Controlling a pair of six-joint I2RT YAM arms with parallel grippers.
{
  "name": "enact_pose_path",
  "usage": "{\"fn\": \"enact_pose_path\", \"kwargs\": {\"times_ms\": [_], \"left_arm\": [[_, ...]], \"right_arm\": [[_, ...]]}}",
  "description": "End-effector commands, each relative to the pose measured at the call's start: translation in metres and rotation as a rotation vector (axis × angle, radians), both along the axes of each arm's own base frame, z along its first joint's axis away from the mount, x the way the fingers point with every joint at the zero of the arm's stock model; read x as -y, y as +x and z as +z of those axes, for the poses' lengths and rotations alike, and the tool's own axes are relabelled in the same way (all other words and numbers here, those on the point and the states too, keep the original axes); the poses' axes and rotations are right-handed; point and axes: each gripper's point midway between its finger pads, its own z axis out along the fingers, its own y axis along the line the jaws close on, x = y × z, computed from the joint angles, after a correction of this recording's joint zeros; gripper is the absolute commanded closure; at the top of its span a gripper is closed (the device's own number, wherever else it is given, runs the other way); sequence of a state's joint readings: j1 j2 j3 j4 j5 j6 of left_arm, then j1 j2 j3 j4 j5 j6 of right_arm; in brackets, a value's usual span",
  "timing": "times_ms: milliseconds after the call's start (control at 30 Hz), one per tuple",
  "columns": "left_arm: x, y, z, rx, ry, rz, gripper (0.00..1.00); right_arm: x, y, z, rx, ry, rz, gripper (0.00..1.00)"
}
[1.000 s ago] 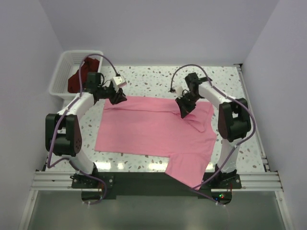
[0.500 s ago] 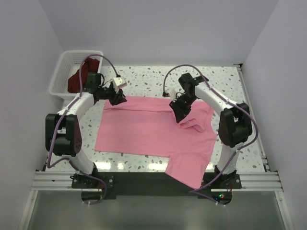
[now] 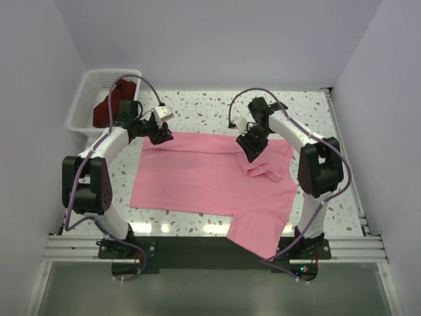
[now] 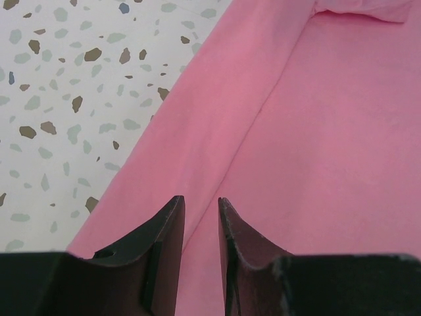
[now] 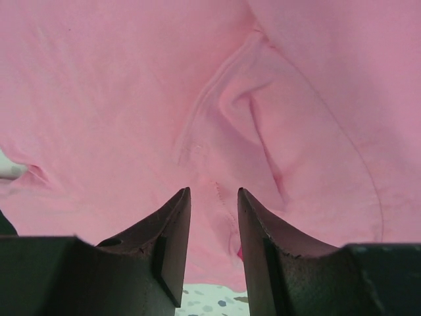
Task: Fold and stack the t-shirts
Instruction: Fold the tshirt
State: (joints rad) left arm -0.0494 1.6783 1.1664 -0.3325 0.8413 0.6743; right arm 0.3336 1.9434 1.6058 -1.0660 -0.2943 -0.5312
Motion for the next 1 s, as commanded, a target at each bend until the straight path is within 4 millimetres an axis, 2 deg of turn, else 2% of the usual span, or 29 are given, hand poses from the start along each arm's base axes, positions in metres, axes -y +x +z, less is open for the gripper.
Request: {"fn": "enact_pose_path", "kwargs": {"times_ms": [0,100,267,500,700,767,800,833,867,967], "left_arm": [[-0.001,-0.002,0.011,0.030,-0.014,-0.017,0.68],[-0.001,-0.002,0.010,0.028,-0.016,-0.019,0.68],[0.000,-0.002,0.011,0.029,-0.019,-0.021,0.67],[-0.001,-0.004,0.009,0.030,-0.014,-0.023,0.67],[-0.001,-0.003,0.011,0.037,-0.016,-0.028,0.66],[-0.002,-0.003,0.010,0.034,-0.015,-0.025,0.66],[-0.002,-0.002,0.010,0.038,-0.015,-0.026,0.66],[-0.002,-0.002,0.010,0.037,-0.015,-0.025,0.66],[-0.003,-0.001,0.009,0.036,-0.013,-0.021,0.66],[-0.003,-0.001,0.010,0.036,-0.013,-0.021,0.66]], "right_arm": [[-0.010,-0.012,0.003,0.020,-0.027,0.023,0.61],[-0.016,-0.016,-0.004,0.021,-0.058,0.029,0.56],[-0.018,-0.015,-0.018,0.030,-0.123,0.027,0.55],[-0.023,-0.021,-0.037,0.016,-0.196,0.048,0.64],[-0.023,-0.022,-0.041,0.015,-0.237,0.062,0.65],[-0.025,-0.023,-0.042,0.010,-0.240,0.069,0.73],[-0.027,-0.025,-0.041,0.006,-0.240,0.074,0.89],[-0.030,-0.026,-0.040,0.003,-0.232,0.078,0.97],[-0.036,-0.023,-0.035,0.014,-0.217,0.078,1.00],[-0.052,-0.029,-0.024,-0.011,-0.162,0.078,1.00]]}}
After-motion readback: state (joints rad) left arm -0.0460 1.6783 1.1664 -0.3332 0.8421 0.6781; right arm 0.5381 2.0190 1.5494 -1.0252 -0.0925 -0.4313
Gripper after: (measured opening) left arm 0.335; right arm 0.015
